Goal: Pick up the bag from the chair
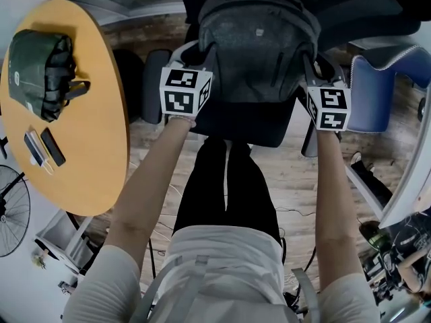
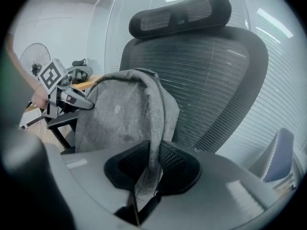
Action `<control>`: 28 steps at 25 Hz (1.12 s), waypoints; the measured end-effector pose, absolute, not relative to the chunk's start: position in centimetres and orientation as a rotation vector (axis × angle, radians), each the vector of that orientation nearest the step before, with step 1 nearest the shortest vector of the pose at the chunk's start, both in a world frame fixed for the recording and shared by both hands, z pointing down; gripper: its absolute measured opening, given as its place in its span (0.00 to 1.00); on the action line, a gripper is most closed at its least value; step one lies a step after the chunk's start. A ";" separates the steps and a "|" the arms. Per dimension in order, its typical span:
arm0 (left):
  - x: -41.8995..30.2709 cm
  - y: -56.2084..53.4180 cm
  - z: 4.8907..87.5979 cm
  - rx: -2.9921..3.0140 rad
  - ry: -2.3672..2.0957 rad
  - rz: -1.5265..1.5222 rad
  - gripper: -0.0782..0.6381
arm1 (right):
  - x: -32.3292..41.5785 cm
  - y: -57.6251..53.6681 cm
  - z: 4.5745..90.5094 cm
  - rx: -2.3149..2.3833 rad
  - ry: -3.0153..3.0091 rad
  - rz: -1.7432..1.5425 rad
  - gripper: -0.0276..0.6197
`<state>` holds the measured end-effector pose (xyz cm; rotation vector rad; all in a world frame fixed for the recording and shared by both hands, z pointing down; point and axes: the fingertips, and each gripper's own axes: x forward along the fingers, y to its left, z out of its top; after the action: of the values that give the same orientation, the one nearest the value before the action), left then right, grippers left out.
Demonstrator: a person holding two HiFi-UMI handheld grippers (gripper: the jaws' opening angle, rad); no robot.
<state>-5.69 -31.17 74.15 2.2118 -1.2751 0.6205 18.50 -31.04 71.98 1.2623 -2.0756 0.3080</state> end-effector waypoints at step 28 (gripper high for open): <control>-5.2 -32.0 64.3 2.303 -1.324 0.583 0.19 | 18.7 -29.6 63.4 1.335 -2.148 0.302 0.12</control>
<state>-5.22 -32.05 64.29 2.3029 -1.3240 0.5834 18.74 -29.62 63.44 1.3348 -2.1479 0.3023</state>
